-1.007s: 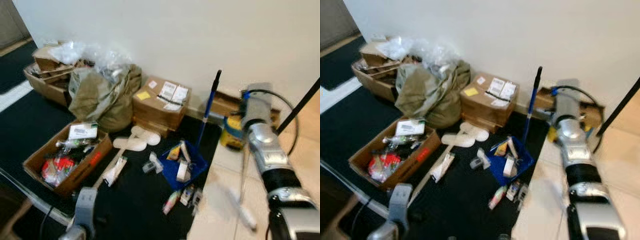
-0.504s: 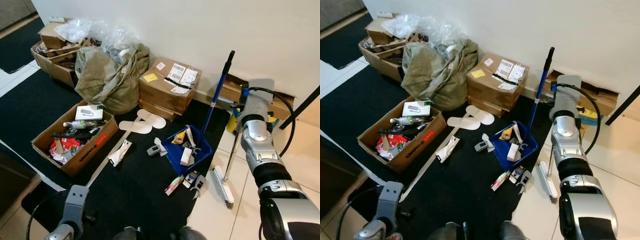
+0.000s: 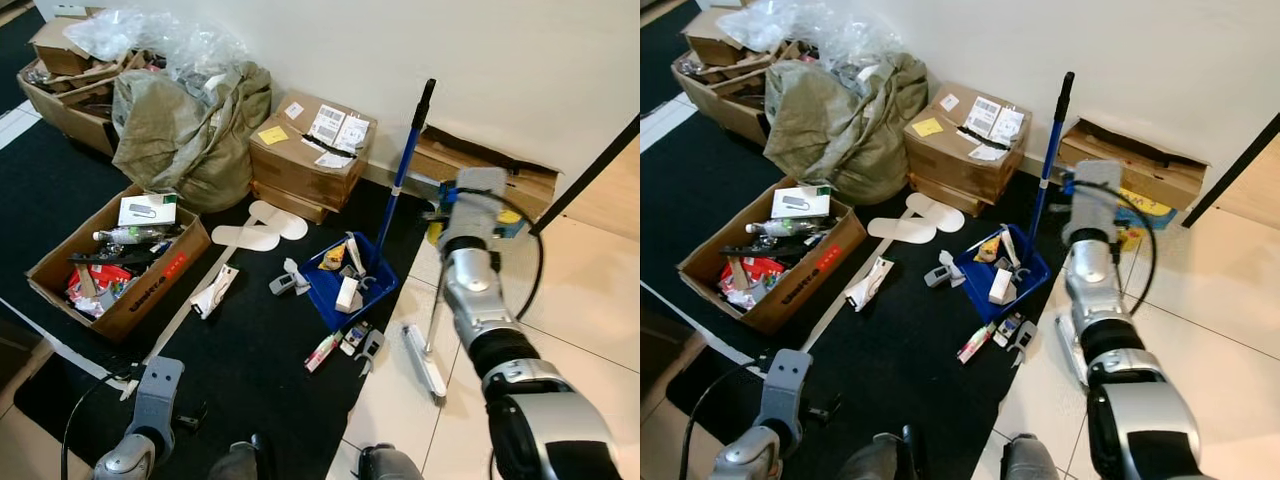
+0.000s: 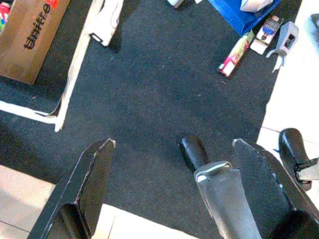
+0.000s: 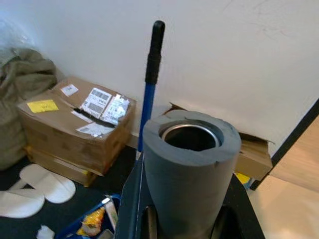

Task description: Sweep floor

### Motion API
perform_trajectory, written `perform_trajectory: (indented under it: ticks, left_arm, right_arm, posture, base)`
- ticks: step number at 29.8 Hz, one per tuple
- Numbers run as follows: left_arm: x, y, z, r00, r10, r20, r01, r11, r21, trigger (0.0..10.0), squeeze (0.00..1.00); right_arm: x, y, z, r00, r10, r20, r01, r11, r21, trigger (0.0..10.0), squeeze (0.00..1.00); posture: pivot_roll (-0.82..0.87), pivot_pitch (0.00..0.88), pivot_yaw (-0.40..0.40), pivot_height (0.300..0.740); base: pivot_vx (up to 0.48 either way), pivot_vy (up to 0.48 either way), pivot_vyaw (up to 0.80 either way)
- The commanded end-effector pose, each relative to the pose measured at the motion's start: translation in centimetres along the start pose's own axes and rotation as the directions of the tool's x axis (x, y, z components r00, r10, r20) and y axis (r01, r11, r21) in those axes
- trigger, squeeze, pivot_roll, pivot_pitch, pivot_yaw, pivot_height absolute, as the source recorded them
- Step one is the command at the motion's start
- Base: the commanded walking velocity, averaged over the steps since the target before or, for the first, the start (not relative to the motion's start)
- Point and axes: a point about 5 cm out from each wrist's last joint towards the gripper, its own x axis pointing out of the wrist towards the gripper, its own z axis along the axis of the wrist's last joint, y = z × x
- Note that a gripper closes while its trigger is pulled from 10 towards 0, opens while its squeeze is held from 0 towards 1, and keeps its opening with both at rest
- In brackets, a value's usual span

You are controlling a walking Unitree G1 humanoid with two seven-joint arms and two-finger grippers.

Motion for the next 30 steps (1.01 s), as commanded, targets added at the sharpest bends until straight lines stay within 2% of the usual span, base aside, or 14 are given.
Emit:
perform_trajectory:
  ticks: [1,2,4,7,10,12,15,16,18,20,22,24,29,30]
  left_arm:
    - [-0.7,-0.1,-1.3,0.999,-0.016,-0.036,0.017,1.000,0.009,10.0,0.00]
    - [-0.7,-0.1,-1.3,0.999,-0.016,-0.036,0.017,1.000,0.009,10.0,0.00]
    - [-0.9,0.0,-1.2,0.999,-0.031,-0.011,0.032,0.999,0.032,10.0,0.00]
    - [-1.0,0.1,-1.2,0.999,-0.035,-0.004,0.035,0.999,0.039,10.0,0.00]
    - [-1.4,0.4,-1.2,0.998,-0.055,0.015,0.054,0.996,0.073,10.0,0.00]
    - [-1.5,0.5,-1.3,0.998,-0.058,0.020,0.056,0.995,0.078,10.0,0.00]
    - [-1.6,0.6,-1.3,0.998,-0.060,0.025,0.058,0.995,0.082,10.0,0.00]
    - [-1.7,0.6,-1.3,0.998,-0.063,0.031,0.060,0.994,0.088,10.0,0.00]
    - [-1.7,0.6,-1.3,0.998,-0.063,0.031,0.060,0.994,0.088,10.0,0.00]
    - [-1.8,0.7,-1.3,0.997,-0.064,0.036,0.060,0.994,0.092,10.0,0.00]
    - [-2.0,0.7,-1.2,0.997,-0.066,0.048,0.061,0.993,0.100,10.0,0.00]
    - [-2.0,0.7,-1.2,0.997,-0.066,0.048,0.061,0.993,0.100,10.0,0.00]
    - [-2.0,0.8,-1.1,0.996,-0.070,0.055,0.064,0.992,0.107,10.0,0.00]
    - [-2.0,0.8,-1.1,0.996,-0.070,0.055,0.064,0.992,0.107,10.0,0.00]
  right_arm:
    - [-0.1,0.2,0.2,0.999,-0.010,0.038,0.011,1.000,-0.023,10.0,0.00]
    - [-0.1,0.2,0.2,0.999,-0.010,0.038,0.011,1.000,-0.023,10.0,0.00]
    - [0.4,-0.6,1.1,0.993,-0.079,0.091,0.083,0.996,-0.040,10.0,0.00]
    - [0.6,-0.9,1.3,0.989,-0.102,0.107,0.107,0.994,-0.038,10.0,0.00]
    - [1.0,-0.1,2.8,0.977,-0.105,0.186,0.117,0.992,-0.050,10.0,0.00]
    - [1.1,0.1,3.0,0.974,-0.102,0.202,0.114,0.992,-0.049,10.0,0.00]
    - [1.0,0.6,3.1,0.976,-0.100,0.193,0.106,0.994,-0.019,10.0,0.00]
    - [0.8,1.2,3.0,0.977,-0.093,0.191,0.093,0.996,0.010,10.0,0.00]
    - [0.8,1.2,3.0,0.977,-0.093,0.191,0.093,0.996,0.010,10.0,0.00]
    - [0.5,1.9,2.8,0.980,-0.087,0.179,0.081,0.996,0.040,10.0,0.00]
    - [-0.2,3.3,2.0,0.988,-0.067,0.137,0.053,0.993,0.104,10.0,0.00]
    - [-0.2,3.3,2.0,0.988,-0.067,0.137,0.053,0.993,0.104,10.0,0.00]
    - [-1.3,5.4,0.9,0.998,-0.001,0.069,-0.008,0.990,0.140,10.0,0.00]
    - [-1.3,5.4,0.9,0.998,-0.001,0.069,-0.008,0.990,0.140,10.0,0.00]
  posture:
    - [0.03,0.347,0.050,0.740]
    - [0.03,0.347,0.050,0.740]
    - [0.04,0.375,0.058,0.740]
    - [0.04,0.375,0.058,0.740]
    - [0.08,0.409,0.073,0.740]
    - [0.09,0.412,0.074,0.740]
    - [0.10,0.421,0.079,0.740]
    - [0.12,0.429,0.083,0.740]
    - [0.12,0.429,0.083,0.740]
    - [0.13,0.433,0.086,0.740]
    - [0.15,0.437,0.091,0.740]
    - [0.15,0.437,0.091,0.740]
    - [0.14,0.430,0.089,0.740]
    - [0.14,0.430,0.089,0.740]
  base:
    - [0.000,0.000,0.00]
    - [0.000,0.000,0.00]
    - [0.000,0.000,0.00]
    - [0.000,0.000,0.00]
    - [0.000,0.000,0.00]
    - [0.000,0.000,0.00]
    - [0.000,0.000,0.00]
    - [0.000,0.000,0.00]
    - [0.000,0.000,0.00]
    - [0.000,0.000,0.00]
    - [0.000,0.000,0.00]
    - [0.000,0.000,0.00]
    - [0.000,0.000,0.00]
    - [0.000,0.000,0.00]
